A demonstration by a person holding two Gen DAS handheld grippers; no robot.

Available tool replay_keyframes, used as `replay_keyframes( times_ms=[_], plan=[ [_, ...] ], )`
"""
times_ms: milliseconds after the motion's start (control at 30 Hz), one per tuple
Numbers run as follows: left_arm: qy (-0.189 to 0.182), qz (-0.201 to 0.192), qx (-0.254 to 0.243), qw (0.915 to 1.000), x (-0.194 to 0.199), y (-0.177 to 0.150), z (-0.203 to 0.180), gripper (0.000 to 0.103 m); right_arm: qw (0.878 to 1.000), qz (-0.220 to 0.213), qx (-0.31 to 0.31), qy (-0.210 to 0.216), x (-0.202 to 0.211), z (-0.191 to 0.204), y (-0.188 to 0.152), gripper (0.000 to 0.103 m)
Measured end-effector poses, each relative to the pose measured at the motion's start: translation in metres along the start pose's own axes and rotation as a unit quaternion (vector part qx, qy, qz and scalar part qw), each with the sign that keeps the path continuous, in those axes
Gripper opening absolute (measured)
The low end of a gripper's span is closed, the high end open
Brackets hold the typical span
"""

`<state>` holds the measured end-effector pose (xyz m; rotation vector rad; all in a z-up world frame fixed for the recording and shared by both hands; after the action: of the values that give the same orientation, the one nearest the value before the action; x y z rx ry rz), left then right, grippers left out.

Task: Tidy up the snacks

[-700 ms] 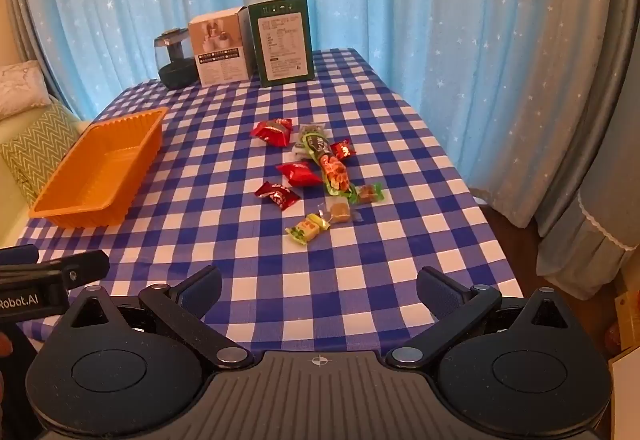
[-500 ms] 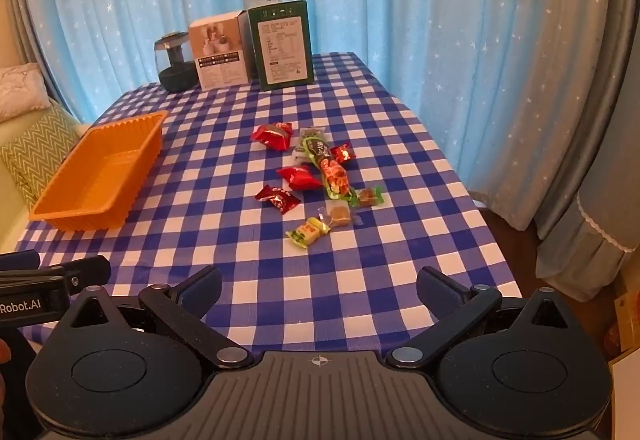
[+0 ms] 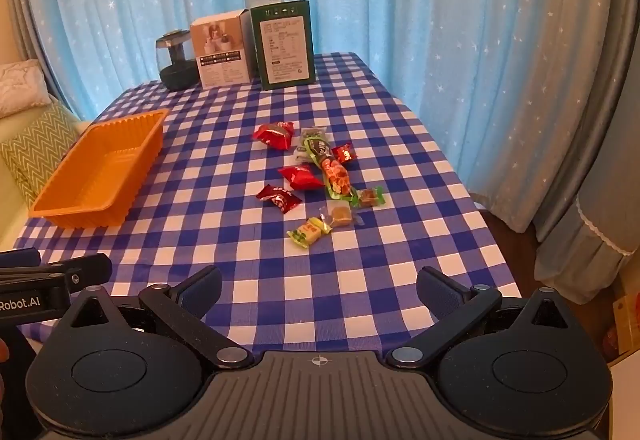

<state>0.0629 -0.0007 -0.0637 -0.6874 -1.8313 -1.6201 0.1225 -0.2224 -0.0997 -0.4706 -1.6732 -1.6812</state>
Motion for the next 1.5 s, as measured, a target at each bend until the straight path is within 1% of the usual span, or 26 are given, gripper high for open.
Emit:
replay_keyframes(
  times_ms=[433,1500],
  plan=[
    [-0.005,-0.005,0.007,1.0000,0.0037,0.0028,-0.0003,0.102,1.000,0.001,0.001,0.001,-0.0001,-0.0009,0.0022,0.103],
    [-0.006,-0.006,0.007,0.9999,0.0049,0.0036,-0.0024,0.102,1.000,0.001,0.000,0.000,-0.0004,-0.0036,0.0024,0.103]
  ],
)
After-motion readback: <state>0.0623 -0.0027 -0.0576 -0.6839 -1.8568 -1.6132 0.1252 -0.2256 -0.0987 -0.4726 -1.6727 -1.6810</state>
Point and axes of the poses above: each gripper's, at about its wrist camera, not at the fingertips, and x roughly against the way its jaws point, z to its left, y to its top, the point moved 9 cm from there along -x, roughly the way its jaws point, and after that the axes turned 2 degrees about z, right-handed, at the moved point
